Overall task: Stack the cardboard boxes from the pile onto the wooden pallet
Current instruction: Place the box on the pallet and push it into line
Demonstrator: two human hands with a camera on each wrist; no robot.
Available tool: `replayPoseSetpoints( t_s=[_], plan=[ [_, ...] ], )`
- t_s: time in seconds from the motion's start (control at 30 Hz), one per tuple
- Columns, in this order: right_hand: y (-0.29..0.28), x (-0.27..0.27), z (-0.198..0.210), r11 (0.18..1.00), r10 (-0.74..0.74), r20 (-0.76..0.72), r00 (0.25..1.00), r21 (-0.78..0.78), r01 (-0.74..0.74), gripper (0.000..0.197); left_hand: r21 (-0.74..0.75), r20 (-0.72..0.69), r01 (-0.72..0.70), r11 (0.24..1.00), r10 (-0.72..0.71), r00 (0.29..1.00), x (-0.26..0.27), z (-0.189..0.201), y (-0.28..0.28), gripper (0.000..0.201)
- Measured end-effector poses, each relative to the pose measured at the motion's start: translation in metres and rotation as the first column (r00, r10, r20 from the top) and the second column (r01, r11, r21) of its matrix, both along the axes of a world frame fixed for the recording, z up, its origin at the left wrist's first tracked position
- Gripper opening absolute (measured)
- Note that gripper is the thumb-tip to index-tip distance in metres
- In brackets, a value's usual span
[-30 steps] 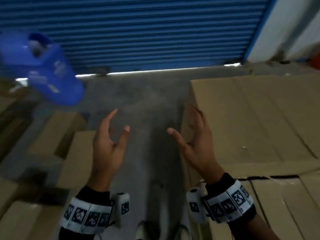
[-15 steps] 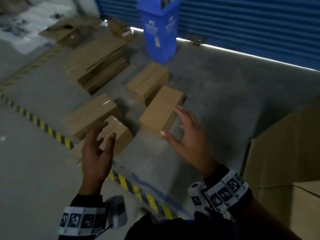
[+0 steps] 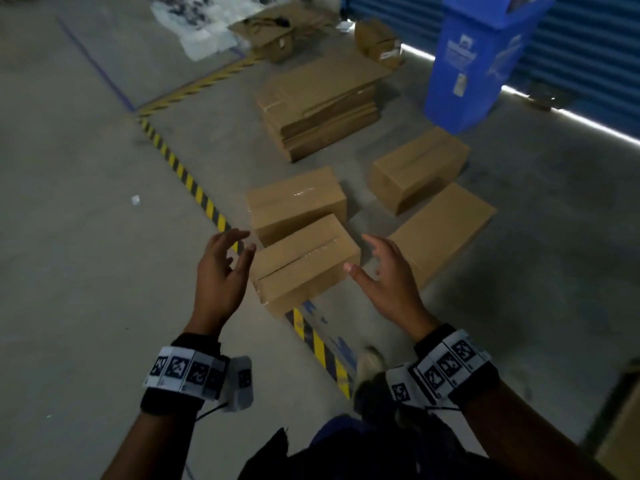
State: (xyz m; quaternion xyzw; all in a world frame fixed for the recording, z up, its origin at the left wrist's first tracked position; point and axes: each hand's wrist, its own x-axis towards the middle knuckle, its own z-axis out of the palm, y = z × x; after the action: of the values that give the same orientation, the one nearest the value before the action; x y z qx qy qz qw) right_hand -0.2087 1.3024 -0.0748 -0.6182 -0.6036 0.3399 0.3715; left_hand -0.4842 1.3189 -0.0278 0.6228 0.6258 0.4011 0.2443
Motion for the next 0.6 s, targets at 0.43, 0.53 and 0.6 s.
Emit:
replayPoseSetpoints(
  t_s=[0.43, 0.53, 0.6],
  plan=[
    [0.186, -0.085, -0.109, 0.916, -0.18, 0.038, 0.983, -0.357, 0.182, 0.068, -0.448, -0.056, 0.103, 0.888, -0.143, 0.988, -0.085, -0.073, 0.255, 0.027],
    [0.215, -0.097, -0.128, 0.843, -0.222, 0.033, 0.975, -0.495, 0.209, 0.07, -0.541, -0.051, 0.13, 0.831, -0.187, 0.981, -0.097, -0.099, 0.306, 0.028],
    [0.23, -0.104, -0.14, 0.793, -0.252, 0.047, 0.967, -0.562, 0.234, 0.069, -0.603, -0.001, 0.119, 0.789, -0.15, 0.989, -0.104, -0.118, 0.337, 0.024]
  ],
)
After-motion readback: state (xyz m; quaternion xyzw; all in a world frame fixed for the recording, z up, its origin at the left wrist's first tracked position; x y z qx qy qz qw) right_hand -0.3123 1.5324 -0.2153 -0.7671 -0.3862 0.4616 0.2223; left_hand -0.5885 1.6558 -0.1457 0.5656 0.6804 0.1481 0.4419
